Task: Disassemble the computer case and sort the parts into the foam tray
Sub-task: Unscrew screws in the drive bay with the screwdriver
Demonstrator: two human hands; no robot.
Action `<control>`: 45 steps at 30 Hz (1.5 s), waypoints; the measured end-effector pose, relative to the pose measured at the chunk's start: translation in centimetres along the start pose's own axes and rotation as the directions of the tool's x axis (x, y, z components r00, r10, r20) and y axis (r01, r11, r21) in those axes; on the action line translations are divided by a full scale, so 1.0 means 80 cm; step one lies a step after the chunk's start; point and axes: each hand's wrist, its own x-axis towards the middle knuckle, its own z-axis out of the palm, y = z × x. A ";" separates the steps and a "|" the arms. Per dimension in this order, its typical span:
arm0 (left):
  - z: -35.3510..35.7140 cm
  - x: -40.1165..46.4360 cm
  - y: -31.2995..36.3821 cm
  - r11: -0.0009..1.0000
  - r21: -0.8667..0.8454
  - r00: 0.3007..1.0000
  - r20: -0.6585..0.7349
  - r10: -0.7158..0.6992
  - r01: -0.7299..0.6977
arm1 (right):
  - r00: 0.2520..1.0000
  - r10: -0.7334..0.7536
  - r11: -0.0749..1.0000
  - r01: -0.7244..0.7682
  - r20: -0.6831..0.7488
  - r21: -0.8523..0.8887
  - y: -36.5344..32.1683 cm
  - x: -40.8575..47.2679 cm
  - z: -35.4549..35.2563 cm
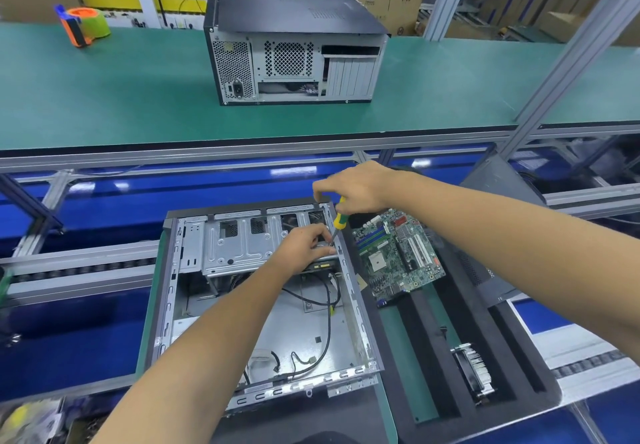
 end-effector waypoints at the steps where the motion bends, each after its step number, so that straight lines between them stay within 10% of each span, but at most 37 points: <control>1: 0.000 0.000 0.000 1.000 0.001 1.000 0.002 0.001 -0.001 | 1.000 0.003 0.992 -0.004 0.011 0.122 0.000 -0.002 -0.002; 8: 0.000 -0.001 0.001 1.000 -0.024 1.000 0.005 -0.010 0.010 | 1.000 -0.002 1.000 0.002 0.001 -0.029 -0.004 0.001 -0.006; 26: -0.012 0.006 0.006 1.000 0.015 0.995 0.096 0.016 -0.018 | 0.994 -0.029 0.929 0.064 -0.102 0.365 0.010 -0.003 -0.023; 45: -0.013 0.017 0.022 0.966 0.257 0.980 0.183 -0.078 0.029 | 0.997 0.026 0.936 0.001 -0.073 0.351 0.022 -0.016 -0.009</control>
